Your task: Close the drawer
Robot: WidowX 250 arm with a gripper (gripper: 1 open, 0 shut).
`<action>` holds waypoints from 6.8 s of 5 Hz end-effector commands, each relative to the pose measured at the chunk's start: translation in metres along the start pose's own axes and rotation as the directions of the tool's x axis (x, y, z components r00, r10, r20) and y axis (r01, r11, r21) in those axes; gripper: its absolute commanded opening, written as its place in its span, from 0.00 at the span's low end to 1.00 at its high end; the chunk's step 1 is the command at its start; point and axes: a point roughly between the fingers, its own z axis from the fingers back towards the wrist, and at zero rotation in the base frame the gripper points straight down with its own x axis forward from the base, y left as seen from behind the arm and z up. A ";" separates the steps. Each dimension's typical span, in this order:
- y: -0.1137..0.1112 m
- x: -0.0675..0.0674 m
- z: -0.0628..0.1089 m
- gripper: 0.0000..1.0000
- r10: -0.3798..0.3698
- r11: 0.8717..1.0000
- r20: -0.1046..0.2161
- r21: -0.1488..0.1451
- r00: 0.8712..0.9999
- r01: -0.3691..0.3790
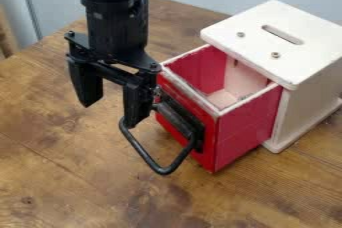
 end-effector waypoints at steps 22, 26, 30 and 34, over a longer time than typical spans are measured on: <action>-0.039 0.117 -0.092 1.00 -0.155 0.988 0.089 0.021 0.984 0.153; -0.040 0.128 -0.064 1.00 -0.141 0.990 0.164 0.027 0.976 0.139; -0.041 0.134 -0.037 1.00 -0.120 0.993 0.262 0.019 0.957 0.119; -0.040 0.139 -0.008 1.00 -0.102 0.995 0.309 0.013 0.945 0.103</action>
